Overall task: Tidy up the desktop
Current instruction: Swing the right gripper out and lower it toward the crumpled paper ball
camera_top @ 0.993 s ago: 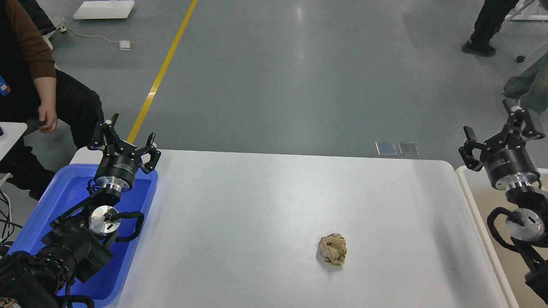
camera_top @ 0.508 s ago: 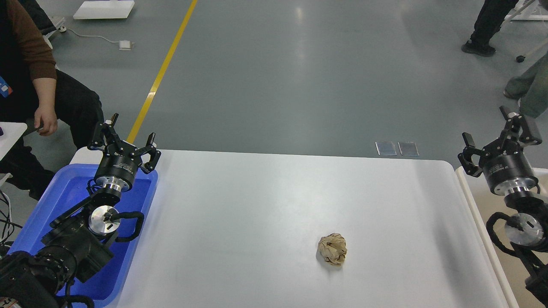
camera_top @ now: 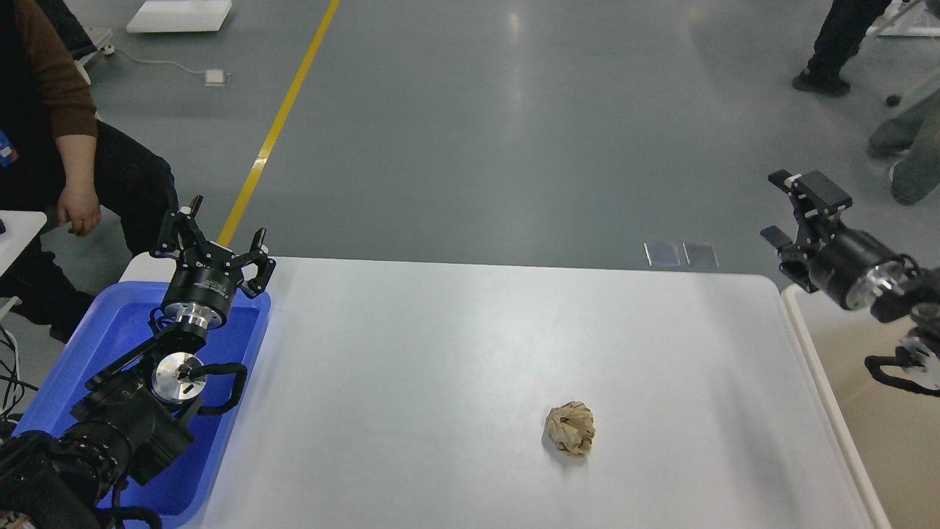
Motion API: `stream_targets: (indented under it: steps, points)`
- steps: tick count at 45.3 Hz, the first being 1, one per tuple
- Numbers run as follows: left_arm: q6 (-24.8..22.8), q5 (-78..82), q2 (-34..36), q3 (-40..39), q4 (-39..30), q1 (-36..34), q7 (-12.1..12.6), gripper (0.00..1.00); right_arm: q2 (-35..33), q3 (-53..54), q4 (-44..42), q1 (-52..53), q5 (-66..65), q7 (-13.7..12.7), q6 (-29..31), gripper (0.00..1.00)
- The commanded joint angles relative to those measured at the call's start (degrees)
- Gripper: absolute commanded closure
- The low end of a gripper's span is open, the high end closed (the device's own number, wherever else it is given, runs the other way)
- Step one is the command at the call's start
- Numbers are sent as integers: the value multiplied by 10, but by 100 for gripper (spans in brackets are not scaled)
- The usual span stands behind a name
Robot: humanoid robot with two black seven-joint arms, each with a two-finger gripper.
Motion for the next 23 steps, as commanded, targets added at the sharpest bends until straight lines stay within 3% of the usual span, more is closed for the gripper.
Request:
stream_targets:
  steps: [1,12,23]
  points:
    - [0,0,0,0,0,0,0,0,-44,-278,44,201,-86,0,-11,0]
    - [0,0,0,0,0,0,0,0,-29,-482,103,384,-209,0,-17,0]
    - [0,0,0,0,0,0,0,0,60,-599,133,493,-300,4,-17,0]
